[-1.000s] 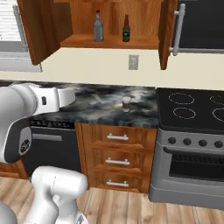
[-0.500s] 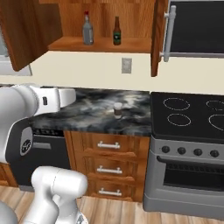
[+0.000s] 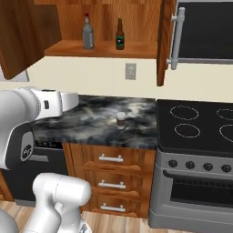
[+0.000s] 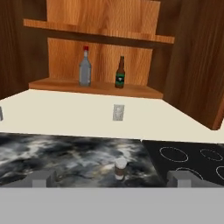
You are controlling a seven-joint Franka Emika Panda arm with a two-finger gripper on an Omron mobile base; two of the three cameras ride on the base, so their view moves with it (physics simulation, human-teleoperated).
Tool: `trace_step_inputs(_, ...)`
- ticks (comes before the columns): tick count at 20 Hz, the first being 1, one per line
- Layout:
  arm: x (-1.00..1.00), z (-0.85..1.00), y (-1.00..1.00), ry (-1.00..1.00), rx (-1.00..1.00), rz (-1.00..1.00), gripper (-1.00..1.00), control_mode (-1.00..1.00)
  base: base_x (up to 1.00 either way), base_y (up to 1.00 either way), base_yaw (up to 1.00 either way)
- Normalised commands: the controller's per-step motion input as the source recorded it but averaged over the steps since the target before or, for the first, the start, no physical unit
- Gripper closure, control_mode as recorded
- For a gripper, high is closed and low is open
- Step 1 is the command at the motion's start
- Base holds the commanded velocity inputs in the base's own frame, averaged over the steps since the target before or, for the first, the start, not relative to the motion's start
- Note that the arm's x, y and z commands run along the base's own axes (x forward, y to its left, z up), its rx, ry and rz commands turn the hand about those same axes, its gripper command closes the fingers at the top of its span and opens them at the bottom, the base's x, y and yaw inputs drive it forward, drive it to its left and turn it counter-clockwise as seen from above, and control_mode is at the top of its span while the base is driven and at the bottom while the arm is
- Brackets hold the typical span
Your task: Sort all alcoholic drinks to one cabinet, and non-alcoholic drinks to the other.
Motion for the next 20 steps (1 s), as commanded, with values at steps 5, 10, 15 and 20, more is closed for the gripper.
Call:
trace_step_inputs(5, 0.00, 0.00, 0.00, 0.00, 0.00, 0.00, -1.00, 1.00, 0.25, -0.05, 0.00)
trace_step_inputs(10, 0.00, 0.00, 0.00, 0.00, 0.00, 0.00, -1.00, 1.00, 0.32, -0.04, 0.00)
trace_step_inputs(15, 0.00, 0.00, 0.00, 0.00, 0.00, 0.00, -1.00, 1.00, 0.41, -0.03, 0.00)
trace_step_inputs(20, 0.00, 0.00, 0.00, 0.00, 0.00, 0.00, -1.00, 1.00, 0.36, -0.04, 0.00)
